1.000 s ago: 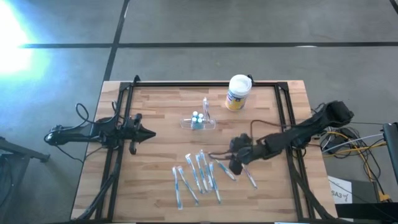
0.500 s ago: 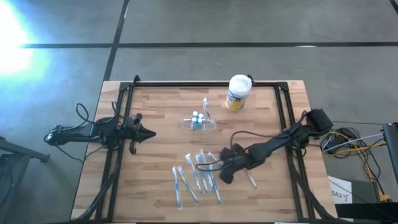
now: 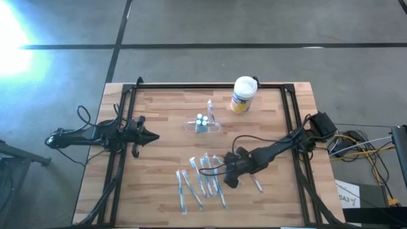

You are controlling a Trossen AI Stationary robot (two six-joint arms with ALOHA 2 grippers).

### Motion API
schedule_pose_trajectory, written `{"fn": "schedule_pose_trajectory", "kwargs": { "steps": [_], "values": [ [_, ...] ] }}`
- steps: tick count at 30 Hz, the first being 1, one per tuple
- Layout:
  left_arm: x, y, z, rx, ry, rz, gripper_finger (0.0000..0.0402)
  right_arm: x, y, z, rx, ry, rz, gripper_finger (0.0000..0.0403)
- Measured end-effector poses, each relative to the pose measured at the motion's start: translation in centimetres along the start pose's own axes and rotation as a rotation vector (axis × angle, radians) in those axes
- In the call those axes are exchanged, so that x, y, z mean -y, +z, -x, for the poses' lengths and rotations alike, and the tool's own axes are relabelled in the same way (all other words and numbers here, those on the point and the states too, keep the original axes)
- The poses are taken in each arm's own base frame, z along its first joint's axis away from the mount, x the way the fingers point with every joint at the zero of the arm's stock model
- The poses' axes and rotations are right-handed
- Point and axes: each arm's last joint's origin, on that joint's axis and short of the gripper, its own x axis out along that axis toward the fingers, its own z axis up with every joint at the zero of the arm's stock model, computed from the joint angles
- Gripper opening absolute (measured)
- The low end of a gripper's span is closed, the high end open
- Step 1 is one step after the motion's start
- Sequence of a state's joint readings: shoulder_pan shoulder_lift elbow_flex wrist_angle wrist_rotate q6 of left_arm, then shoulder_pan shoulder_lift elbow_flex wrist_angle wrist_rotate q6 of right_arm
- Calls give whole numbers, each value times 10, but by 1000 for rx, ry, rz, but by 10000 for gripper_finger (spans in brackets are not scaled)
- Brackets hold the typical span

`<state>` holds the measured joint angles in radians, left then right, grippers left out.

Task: Pick & Place toothbrushing station
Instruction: Put the blue toothbrush into the transparent organizer

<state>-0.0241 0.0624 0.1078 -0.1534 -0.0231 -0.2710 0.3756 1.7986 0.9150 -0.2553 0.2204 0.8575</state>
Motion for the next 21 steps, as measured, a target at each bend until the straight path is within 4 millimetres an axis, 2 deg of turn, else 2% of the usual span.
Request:
{"fn": "schedule_pose_trajectory", "kwargs": {
  "steps": [5,7,13,21],
  "values": [
    [0,1,0,6,-1,0,26,4,2,0,5,-18,41,42],
    [0,1,0,6,-2,0,26,4,3,0,7,-17,48,20],
    [0,1,0,14,-4,0,26,5,7,8,46,-32,84,20],
    [1,8,0,88,25,62,26,-3,40,58,340,-188,179,19]
  ]
}}
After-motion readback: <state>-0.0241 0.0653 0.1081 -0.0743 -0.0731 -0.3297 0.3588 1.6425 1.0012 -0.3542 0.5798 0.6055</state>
